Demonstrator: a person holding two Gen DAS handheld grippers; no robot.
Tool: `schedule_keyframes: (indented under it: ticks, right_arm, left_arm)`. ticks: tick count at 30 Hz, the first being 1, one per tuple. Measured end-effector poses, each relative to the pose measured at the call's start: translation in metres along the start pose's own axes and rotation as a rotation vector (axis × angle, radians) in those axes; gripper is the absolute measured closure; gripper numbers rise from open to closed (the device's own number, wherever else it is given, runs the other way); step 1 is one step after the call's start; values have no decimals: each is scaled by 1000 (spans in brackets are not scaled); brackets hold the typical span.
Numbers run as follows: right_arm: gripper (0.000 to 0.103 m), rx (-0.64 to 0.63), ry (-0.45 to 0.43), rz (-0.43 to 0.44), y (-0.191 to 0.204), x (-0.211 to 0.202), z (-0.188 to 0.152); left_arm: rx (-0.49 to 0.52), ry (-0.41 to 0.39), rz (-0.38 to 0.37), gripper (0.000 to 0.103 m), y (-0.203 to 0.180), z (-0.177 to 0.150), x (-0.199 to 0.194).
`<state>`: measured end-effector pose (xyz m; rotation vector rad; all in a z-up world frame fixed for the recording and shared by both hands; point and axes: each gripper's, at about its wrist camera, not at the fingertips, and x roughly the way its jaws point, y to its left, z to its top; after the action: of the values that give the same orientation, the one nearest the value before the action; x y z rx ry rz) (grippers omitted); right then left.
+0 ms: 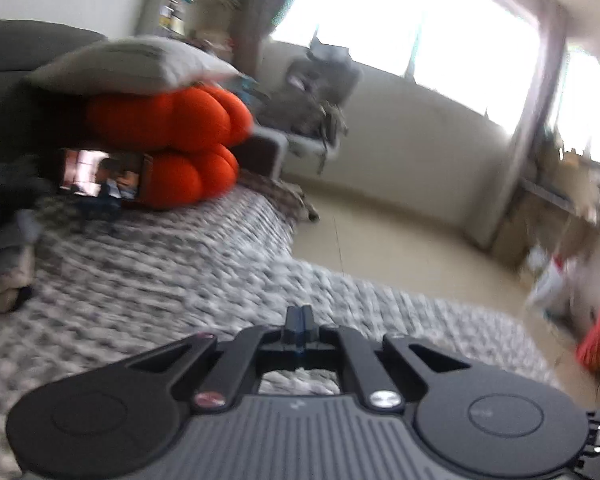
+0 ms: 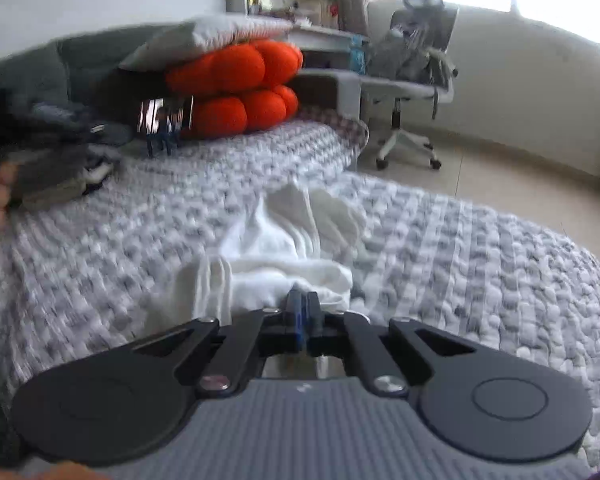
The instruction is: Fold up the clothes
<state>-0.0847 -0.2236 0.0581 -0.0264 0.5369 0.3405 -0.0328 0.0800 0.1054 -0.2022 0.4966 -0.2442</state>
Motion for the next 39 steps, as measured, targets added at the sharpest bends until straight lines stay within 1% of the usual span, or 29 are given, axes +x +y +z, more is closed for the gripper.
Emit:
schedule_keyframes:
  ticks: [1,2,3,4,5,6,8,10,12,13,15,18,19,20,21,22,23,24,26,28,31,34,35,37,39]
  right_arm:
    - [100,12,-15,3,0,-3,2]
    - [100,23,-23,9,1,-5,4]
    - [100,33,-32,18,3,-8,7]
    - [100,28,-43,35,9,-11,8]
    - [100,17,-53,57,15,-15,10]
    - [101,10,-62,69,21,-19,11]
    - [102,7,-75,68,25,-28,12]
    - [102,8,-90,49,27,-36,16]
    - [102,27,-106,20,18,-46,19]
    - [102,37,-110,4,13,-49,20]
    - [102,52,-122,-18,2,-56,20]
    - [101,84,-98,-27,-15,-54,18]
    - [101,98,-82,-34,-20,-51,17]
    - [90,129,-67,-42,-27,-48,14]
    - [89,163,-48,-41,-35,-43,11]
    - [89,190,-38,-41,-42,-38,9]
    - [89,217,-28,-41,-48,-34,6]
    - [89,244,-19,-41,-54,-29,3]
    - [89,279,-3,-43,-62,-20,-2]
    - [89,304,11,-32,-70,-15,-6]
    - [89,320,22,-19,-77,-11,-13]
    - [89,319,29,3,-82,-8,-14]
    - [89,314,29,0,-84,-8,-14]
    - [89,298,28,-8,-82,-9,-14]
    - [89,286,23,-1,-80,-8,-12]
  left_arm:
    - [3,17,-12,102,-2,-1,1]
    - [6,34,-24,97,-5,-2,2]
    - [10,51,-36,83,-7,-3,4]
    - [13,68,-47,71,-10,-4,5]
    - [16,85,-59,47,-12,-4,6]
    - [39,86,-59,38,-19,-8,10]
    - [76,87,-63,37,-32,-14,23]
    - [86,99,-80,31,-43,-18,37]
    - [95,130,-108,22,-56,-21,55]
    - [104,146,-115,22,-62,-22,64]
    - [128,167,-107,21,-76,-23,81]
    - [196,164,-81,19,-99,-20,108]
    - [207,168,-70,19,-105,-19,116]
    - [218,172,-60,20,-111,-19,123]
    - [224,178,-58,24,-116,-19,133]
    - [234,196,-67,32,-120,-20,142]
    - [244,227,-80,65,-122,-22,151]
    - [254,262,-93,93,-124,-25,159]
    - [228,268,-101,94,-119,-28,161]
    - [232,228,-100,95,-111,-29,150]
    - [224,163,-95,96,-93,-27,118]
    - [163,109,-87,96,-65,-13,87]
    - [156,75,-74,96,-55,-9,72]
    - [137,-21,-44,96,-32,-3,36]
    - [97,-94,16,96,-5,2,3]
